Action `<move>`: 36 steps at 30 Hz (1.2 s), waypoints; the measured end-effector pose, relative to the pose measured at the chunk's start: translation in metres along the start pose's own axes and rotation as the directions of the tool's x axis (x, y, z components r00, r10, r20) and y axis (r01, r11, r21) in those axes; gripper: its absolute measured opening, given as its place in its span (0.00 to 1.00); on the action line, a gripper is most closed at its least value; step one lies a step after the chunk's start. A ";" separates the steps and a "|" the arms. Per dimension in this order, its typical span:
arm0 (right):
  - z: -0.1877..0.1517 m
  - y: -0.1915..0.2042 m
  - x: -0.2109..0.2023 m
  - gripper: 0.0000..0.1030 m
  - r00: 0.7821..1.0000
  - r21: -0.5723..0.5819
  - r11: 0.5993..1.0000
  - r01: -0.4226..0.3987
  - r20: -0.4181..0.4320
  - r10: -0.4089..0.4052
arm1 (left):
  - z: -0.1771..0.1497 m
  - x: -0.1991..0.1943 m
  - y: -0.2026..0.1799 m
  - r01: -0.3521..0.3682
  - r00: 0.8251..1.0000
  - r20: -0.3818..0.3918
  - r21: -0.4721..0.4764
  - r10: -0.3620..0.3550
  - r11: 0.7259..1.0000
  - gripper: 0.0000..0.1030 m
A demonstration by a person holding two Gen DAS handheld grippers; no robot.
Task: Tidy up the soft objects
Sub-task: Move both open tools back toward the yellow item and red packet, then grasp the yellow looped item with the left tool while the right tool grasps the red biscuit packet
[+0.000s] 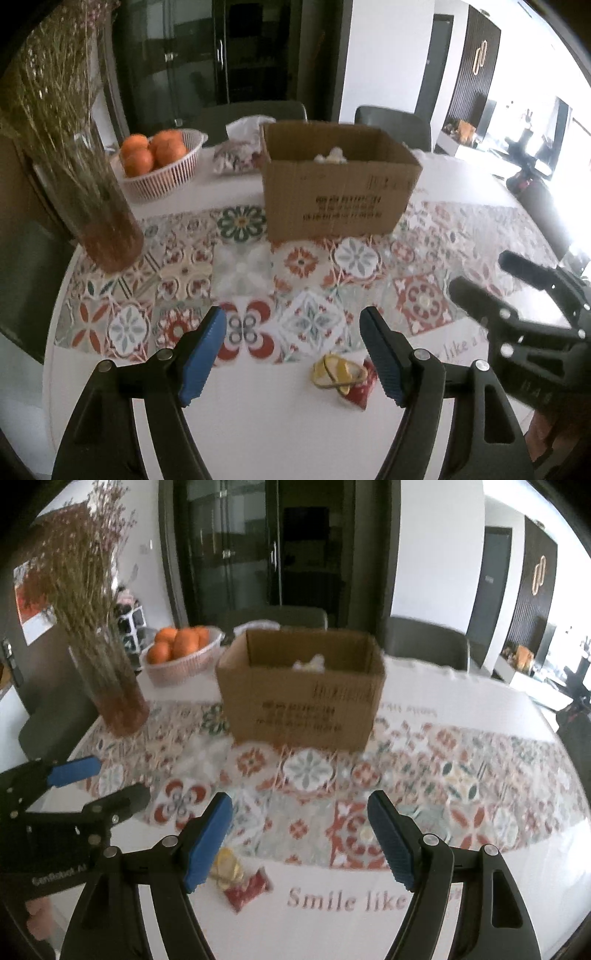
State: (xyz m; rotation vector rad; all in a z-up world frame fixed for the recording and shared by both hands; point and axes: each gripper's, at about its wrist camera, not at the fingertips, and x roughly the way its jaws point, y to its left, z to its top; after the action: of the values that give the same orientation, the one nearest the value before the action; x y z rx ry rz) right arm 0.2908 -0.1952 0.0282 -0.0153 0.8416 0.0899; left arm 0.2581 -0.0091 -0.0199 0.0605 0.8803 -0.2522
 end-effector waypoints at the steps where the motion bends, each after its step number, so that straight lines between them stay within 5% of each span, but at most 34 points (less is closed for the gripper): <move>1: -0.005 0.000 0.003 0.74 1.000 0.000 1.000 -0.001 -0.018 0.001 | -0.004 0.001 0.001 0.001 1.000 -0.009 -0.002 -0.001 1.000 0.72; 11: -0.045 0.009 0.023 0.74 0.986 -0.032 0.998 -0.060 -0.160 0.054 | -0.032 0.024 -0.004 0.008 0.992 -0.125 0.001 -0.008 1.000 0.72; 21: -0.078 0.022 0.054 0.74 0.937 -0.054 0.972 -0.229 -0.281 0.205 | -0.050 0.048 -0.004 0.012 0.977 -0.211 -0.042 -0.021 0.999 0.72; 31: -0.096 0.026 0.077 0.74 0.885 -0.055 0.924 -0.379 -0.314 0.344 | -0.058 0.085 -0.012 0.063 0.943 -0.318 -0.113 -0.096 0.992 0.72; 36: -0.097 0.022 0.085 0.75 0.890 -0.057 0.917 -0.395 -0.271 0.367 | -0.063 0.103 -0.016 0.066 0.928 -0.355 -0.149 -0.116 0.987 0.72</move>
State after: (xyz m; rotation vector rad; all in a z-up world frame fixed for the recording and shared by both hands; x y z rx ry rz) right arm 0.2729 -0.1721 -0.0999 0.0360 1.0897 0.5169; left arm 0.2696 -0.0351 -0.1384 -0.0625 1.2700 -0.2723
